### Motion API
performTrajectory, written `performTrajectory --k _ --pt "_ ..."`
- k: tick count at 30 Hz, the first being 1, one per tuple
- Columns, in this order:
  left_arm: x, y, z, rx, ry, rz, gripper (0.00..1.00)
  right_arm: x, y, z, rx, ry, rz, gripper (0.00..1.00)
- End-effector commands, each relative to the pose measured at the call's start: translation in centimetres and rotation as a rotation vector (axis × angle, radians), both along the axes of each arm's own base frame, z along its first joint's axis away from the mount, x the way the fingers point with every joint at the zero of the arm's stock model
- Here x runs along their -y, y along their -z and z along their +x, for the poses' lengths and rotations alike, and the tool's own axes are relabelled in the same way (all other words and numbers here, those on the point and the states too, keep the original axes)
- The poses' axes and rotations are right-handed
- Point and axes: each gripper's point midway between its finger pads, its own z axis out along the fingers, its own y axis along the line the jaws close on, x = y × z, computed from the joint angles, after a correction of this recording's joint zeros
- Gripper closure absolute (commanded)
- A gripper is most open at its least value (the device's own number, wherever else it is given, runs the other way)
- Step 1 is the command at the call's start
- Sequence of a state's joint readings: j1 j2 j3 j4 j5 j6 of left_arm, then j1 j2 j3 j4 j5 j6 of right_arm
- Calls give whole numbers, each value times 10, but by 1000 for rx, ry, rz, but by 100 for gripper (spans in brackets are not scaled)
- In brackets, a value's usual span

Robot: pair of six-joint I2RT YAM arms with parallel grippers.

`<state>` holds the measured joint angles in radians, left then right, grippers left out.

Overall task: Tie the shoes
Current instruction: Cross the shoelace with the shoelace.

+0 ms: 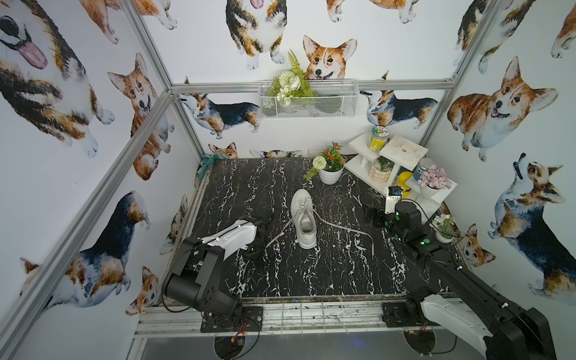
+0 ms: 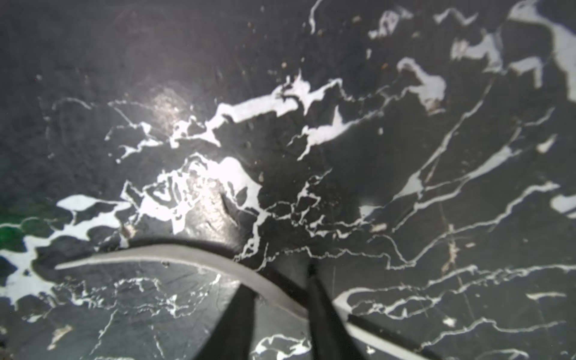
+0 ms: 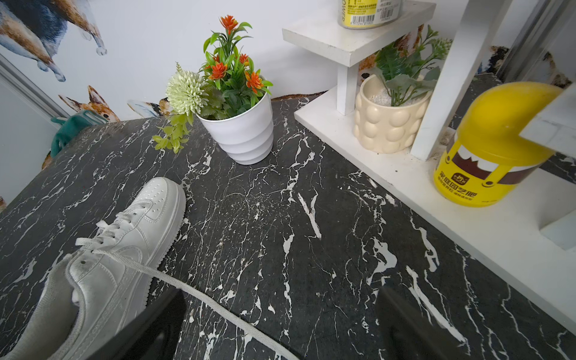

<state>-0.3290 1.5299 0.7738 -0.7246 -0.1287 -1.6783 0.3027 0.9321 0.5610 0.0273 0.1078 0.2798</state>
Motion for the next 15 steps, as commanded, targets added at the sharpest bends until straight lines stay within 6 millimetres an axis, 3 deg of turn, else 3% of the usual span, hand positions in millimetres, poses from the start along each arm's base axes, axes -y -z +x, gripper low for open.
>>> performTrajectory --k 1,8,12,15 --pt "1 3 19 57 33 -8 85 0 -12 5 44 2 -2 0" --pt "-5 -26 68 163 203 107 100 -1 -14 5 46 -4 1 0" --pt "7 -57 106 288 360 163 100 -10 -22 3 50 -50 28 0" --pt "24 -83 130 400 483 186 100 -30 -34 -1 64 -153 87 0"
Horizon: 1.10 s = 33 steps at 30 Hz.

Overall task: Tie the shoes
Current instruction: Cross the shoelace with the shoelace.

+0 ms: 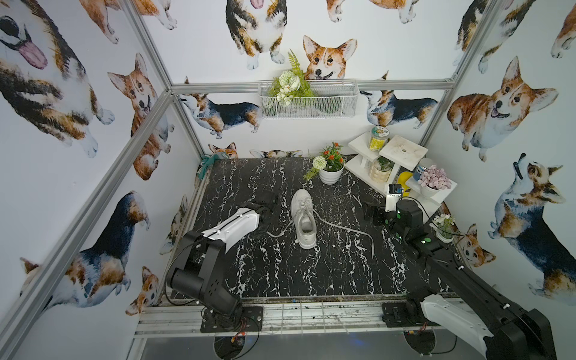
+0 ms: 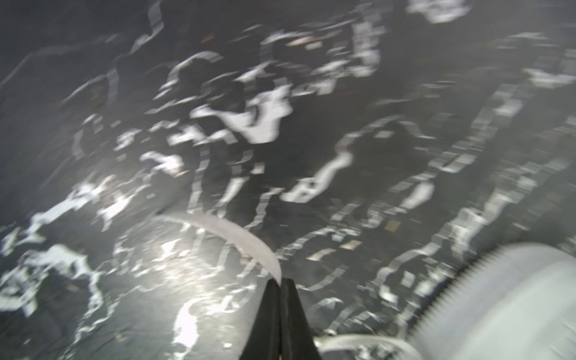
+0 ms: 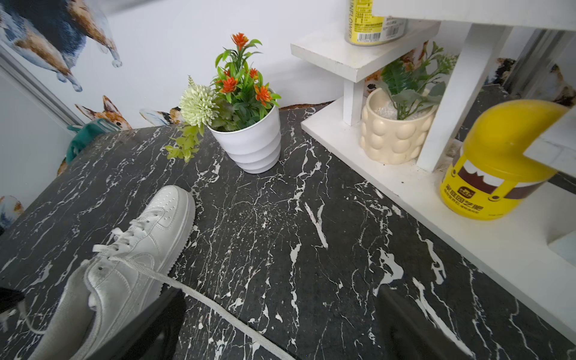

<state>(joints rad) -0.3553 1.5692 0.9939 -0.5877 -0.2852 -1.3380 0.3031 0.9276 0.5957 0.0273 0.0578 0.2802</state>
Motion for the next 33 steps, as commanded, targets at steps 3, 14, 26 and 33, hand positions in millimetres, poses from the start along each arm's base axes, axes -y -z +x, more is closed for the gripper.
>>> performTrajectory --k 3,14,26,33 --pt "32 -57 49 244 317 111 100 -47 -36 -13 57 -258 156 0" --pt "159 -195 45 902 1147 -23 100 -114 -88 -45 -16 -601 713 3" --pt "213 -232 3 1099 1471 -318 100 -176 -103 -24 -264 -669 1157 24" --pt "216 -226 -4 1090 1497 -363 100 -184 -96 -4 -313 -613 1232 36"
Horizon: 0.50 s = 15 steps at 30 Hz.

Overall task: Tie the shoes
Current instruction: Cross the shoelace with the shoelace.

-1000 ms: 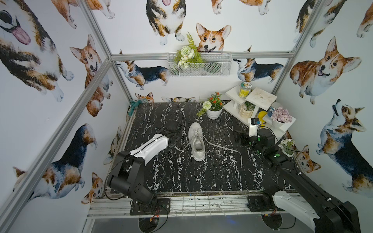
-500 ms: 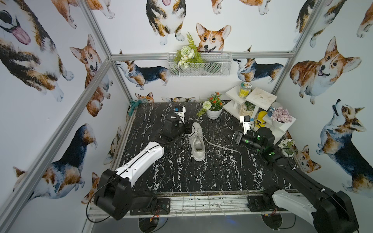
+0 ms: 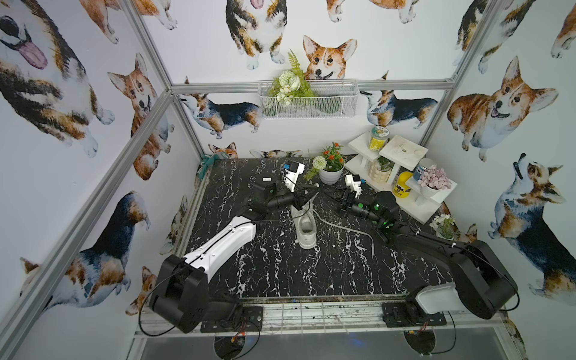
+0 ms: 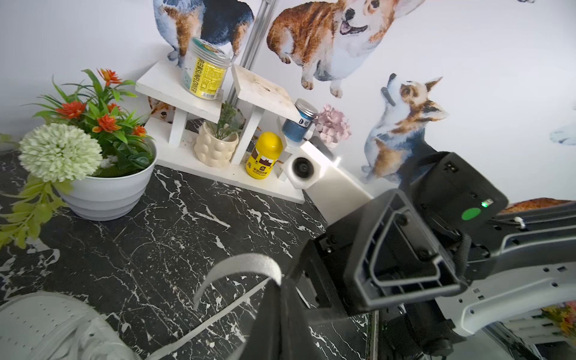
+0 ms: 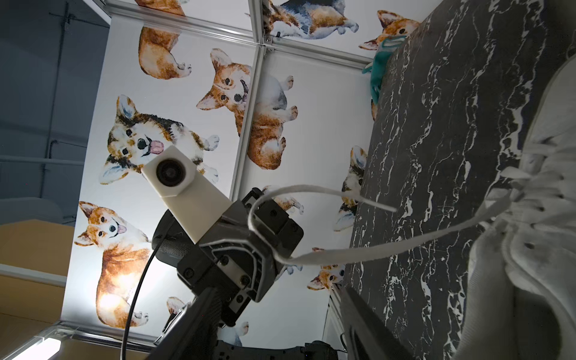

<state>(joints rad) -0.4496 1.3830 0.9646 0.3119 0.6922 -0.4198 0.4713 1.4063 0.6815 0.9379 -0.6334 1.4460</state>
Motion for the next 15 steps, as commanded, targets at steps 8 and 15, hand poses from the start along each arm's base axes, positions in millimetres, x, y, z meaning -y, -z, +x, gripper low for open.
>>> performTrajectory --k 8,15 --pt "6 -7 -11 22 76 -48 100 -8 -15 21 -34 7 97 42" --pt "6 -4 -9 17 72 -44 100 -20 -11 12 -78 -54 138 41"
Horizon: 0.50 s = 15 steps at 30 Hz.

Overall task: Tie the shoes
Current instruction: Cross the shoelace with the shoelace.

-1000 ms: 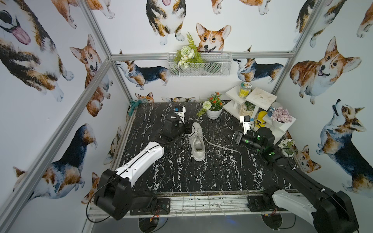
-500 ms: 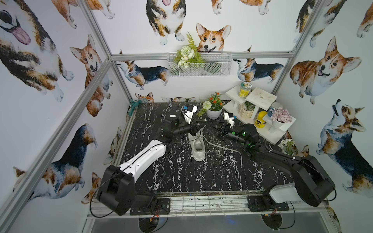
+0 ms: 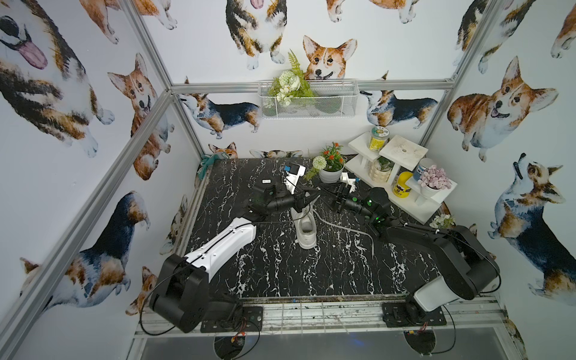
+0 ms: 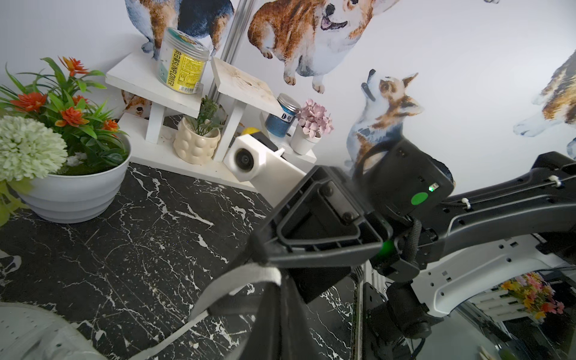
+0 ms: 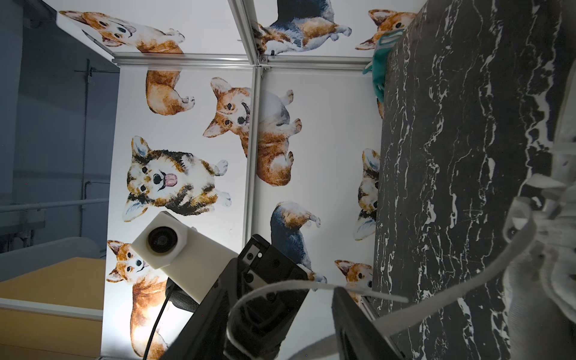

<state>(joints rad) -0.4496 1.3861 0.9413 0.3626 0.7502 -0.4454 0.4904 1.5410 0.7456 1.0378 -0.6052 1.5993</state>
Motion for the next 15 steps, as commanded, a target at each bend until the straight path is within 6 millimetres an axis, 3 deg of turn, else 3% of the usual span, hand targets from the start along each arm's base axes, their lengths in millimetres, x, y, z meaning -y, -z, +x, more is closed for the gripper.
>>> performTrajectory --k 1,9,14,15 --pt "3 -3 -1 20 21 -15 100 -4 -17 -10 36 -42 57 40" --pt "4 -4 -3 22 42 -14 100 -7 -25 -13 32 -63 82 33" --pt "6 -4 -8 20 69 -17 100 -9 -22 -10 22 -66 77 36" --pt "6 -4 -8 20 74 -15 100 -10 -22 -9 20 -68 77 41"
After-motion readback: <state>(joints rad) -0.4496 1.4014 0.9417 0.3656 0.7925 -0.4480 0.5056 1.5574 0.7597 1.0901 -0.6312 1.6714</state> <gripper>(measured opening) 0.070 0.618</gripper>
